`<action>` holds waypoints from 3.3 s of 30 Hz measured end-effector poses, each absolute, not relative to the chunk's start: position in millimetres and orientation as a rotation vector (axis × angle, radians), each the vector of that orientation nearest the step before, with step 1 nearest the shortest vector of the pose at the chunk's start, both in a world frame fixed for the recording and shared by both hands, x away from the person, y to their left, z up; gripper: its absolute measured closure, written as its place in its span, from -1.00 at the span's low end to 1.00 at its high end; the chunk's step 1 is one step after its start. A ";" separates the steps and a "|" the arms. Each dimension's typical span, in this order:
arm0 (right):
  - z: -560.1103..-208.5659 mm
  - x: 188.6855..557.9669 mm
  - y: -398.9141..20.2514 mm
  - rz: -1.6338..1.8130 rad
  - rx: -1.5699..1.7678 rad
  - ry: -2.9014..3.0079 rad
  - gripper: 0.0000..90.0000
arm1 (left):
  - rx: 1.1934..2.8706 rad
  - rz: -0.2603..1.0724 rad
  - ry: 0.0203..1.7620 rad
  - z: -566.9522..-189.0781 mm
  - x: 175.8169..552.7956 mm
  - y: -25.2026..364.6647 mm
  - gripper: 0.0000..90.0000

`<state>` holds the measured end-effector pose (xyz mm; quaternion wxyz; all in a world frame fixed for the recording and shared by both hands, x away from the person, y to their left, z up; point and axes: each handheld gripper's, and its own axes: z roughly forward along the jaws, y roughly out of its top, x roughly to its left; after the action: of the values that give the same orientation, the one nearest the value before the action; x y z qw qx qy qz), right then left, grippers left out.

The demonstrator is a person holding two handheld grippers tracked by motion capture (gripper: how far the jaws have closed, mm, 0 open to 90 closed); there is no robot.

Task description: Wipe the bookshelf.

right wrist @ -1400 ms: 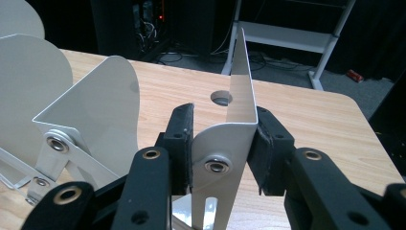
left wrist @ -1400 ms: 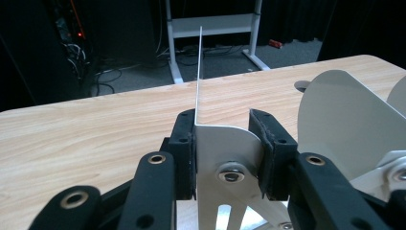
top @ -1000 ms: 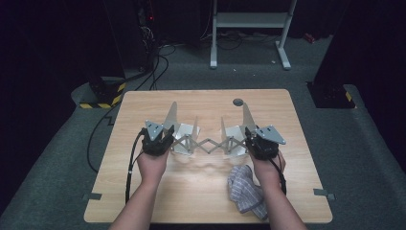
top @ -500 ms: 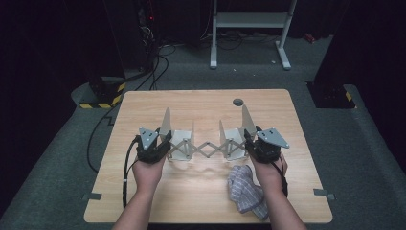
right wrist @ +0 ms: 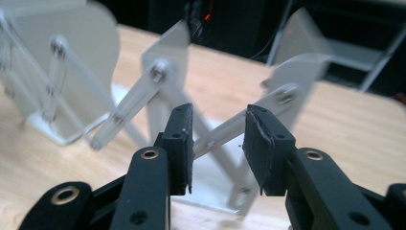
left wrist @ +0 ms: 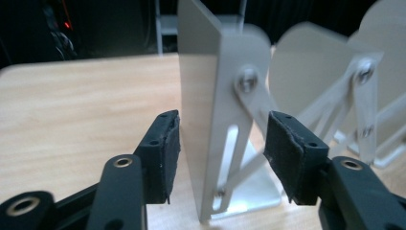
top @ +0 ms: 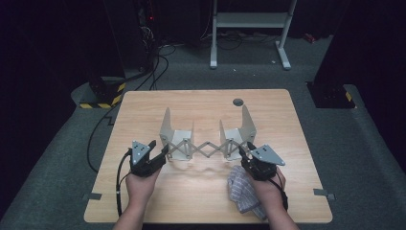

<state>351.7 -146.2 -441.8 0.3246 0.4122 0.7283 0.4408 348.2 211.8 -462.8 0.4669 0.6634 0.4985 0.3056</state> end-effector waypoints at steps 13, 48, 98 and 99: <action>-446.3 382.4 -124.3 1.070 1.115 1.929 0.39 | 1.660 0.743 1.251 -480.7 370.4 206.3 0.04; -447.5 361.9 -161.8 1.146 1.130 1.918 0.05 | 1.699 0.726 1.217 -482.6 363.2 218.0 -0.02; -513.5 310.3 -152.6 1.004 1.108 2.343 0.43 | 1.812 0.602 1.157 -515.3 322.0 234.1 -0.12; -510.4 312.7 -154.8 1.005 1.113 2.311 0.43 | 1.813 0.607 1.154 -515.6 322.0 233.9 -0.12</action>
<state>312.7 -154.8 -510.4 0.1921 0.3963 0.8234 0.3579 322.0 233.9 -515.6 0.4386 0.7296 0.4644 0.2442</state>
